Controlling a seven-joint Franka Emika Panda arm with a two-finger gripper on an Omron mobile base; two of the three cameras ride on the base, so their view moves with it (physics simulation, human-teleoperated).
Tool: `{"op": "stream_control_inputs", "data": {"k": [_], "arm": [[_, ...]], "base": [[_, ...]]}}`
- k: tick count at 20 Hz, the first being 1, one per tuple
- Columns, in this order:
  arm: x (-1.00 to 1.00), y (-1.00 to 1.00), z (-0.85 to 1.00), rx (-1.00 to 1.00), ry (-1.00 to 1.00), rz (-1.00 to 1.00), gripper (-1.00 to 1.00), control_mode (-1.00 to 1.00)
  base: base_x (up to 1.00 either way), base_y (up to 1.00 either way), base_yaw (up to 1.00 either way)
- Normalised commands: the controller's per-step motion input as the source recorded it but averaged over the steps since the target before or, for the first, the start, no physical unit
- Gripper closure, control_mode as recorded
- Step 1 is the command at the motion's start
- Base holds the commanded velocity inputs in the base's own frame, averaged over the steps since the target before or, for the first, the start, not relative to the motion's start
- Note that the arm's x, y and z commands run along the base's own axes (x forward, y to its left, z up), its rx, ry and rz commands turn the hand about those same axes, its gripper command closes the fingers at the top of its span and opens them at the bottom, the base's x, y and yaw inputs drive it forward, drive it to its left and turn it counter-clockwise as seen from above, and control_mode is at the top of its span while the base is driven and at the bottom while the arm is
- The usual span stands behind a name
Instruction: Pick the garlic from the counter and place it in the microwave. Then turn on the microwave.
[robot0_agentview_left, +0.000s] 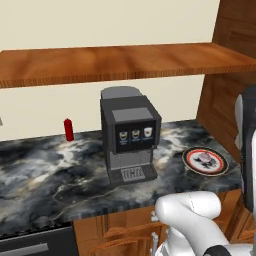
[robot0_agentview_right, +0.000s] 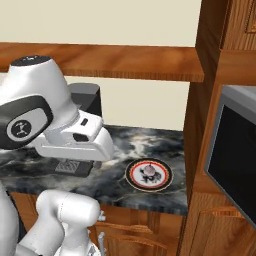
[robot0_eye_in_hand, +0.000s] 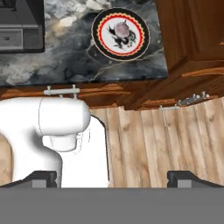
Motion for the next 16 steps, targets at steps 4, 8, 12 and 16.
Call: {"op": "stream_control_inputs", "data": {"k": [4, 8, 12, 16], "arm": [[0.46, 0.0, -0.24, 0.13, 0.02, 0.12, -1.0, -1.0], [0.08, 0.0, -0.32, 0.05, -0.02, 0.07, -1.0, -1.0], [0.27, 0.0, -0.25, 0.0, -0.01, 0.0, -1.0, -1.0], [0.28, 0.0, -0.22, 0.0, -0.04, 0.0, -1.0, -1.0]], "base": [[0.0, 0.0, 0.0], [0.0, 0.0, 0.0], [0.0, 0.0, 0.0], [0.0, 0.0, 0.0]]}}
